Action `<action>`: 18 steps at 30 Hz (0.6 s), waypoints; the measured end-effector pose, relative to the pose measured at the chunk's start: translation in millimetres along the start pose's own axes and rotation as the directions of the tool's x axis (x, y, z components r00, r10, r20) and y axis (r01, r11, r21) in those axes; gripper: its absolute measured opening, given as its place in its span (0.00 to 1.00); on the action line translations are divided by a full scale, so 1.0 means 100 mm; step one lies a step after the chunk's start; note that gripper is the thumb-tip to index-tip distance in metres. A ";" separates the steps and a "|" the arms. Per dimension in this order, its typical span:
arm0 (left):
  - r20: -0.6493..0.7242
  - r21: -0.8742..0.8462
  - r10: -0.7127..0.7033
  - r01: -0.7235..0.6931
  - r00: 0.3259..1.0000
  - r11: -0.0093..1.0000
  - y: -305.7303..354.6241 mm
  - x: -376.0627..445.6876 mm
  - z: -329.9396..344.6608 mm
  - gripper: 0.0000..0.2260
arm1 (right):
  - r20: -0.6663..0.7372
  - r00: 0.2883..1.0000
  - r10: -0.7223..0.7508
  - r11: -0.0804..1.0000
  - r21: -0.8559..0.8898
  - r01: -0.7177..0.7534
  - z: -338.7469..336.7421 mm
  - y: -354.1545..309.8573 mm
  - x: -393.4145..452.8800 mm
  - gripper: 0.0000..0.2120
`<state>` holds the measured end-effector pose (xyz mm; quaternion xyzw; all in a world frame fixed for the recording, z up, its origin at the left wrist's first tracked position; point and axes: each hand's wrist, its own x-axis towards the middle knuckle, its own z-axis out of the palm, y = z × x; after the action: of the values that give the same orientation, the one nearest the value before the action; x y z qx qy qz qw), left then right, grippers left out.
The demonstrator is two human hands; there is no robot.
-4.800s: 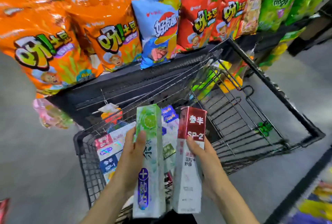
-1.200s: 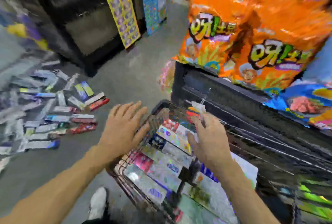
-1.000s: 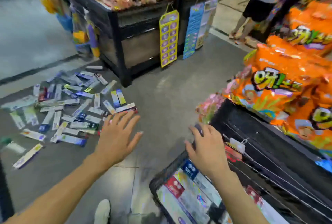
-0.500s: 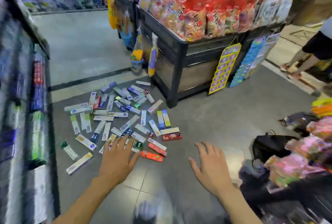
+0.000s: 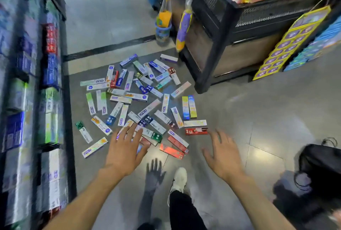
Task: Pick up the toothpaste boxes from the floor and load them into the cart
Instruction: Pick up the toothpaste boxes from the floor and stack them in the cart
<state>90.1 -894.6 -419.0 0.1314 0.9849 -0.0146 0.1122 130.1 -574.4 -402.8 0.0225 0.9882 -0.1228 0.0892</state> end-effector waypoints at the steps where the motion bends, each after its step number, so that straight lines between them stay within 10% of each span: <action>1: 0.007 0.012 0.003 -0.003 1.000 1.000 0.01 0.17 0.08 0.30 | 0.007 1.000 -0.005 1.000 0.013 0.005 0.09 0.06 0.19 0.33; 18: 0.061 0.047 0.182 -0.185 0.981 0.982 0.16 2.23 3.30 0.30 | 0.046 0.997 -0.066 0.995 0.079 0.063 3.74 0.90 2.01 0.29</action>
<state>-43.6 -841.1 -790.5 0.2241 0.9643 -0.0337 0.1371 1.8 -574.7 -817.4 -0.0090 0.9804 -0.1642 0.1082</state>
